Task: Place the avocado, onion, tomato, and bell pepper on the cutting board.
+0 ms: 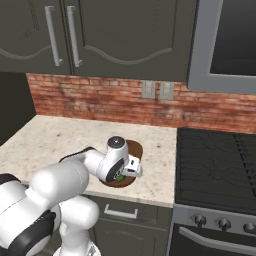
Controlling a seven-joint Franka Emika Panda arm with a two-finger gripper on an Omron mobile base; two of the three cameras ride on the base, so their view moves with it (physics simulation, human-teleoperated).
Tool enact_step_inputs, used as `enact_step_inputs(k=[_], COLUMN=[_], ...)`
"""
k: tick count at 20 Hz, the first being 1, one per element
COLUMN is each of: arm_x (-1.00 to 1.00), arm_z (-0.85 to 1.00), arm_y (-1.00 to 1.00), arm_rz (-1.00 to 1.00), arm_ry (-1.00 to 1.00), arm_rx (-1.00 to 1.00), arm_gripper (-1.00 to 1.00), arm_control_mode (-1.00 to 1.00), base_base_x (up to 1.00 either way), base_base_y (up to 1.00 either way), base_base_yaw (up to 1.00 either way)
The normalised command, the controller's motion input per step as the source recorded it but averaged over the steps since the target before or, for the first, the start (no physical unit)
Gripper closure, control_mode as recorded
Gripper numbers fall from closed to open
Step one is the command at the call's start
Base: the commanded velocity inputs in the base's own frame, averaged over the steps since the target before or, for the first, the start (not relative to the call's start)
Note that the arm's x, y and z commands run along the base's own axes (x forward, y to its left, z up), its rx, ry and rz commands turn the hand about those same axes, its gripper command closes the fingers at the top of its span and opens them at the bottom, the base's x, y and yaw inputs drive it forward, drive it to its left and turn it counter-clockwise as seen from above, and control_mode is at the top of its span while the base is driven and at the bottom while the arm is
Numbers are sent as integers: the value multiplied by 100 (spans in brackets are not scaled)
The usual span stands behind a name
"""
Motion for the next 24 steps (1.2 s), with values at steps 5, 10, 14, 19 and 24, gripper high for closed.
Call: enact_step_inputs(k=[5,10,14,19,24], arm_x=[0,0,0,1,10], arm_z=[-13,-7,2,6,17], arm_y=[12,19,5,2,0], arm_rz=[0,0,0,0,0], arm_ry=[0,0,-1,-1,-2], arm_rx=[-2,-3,0,0,-1], arm_gripper=[-100,-100,-100,-100,-100], arm_control_mode=[-100,-100,-100,-100,-100], base_base_x=[0,0,0,0,0], base_base_y=[0,0,0,0,0], base_base_yaw=[0,0,0,0,0])
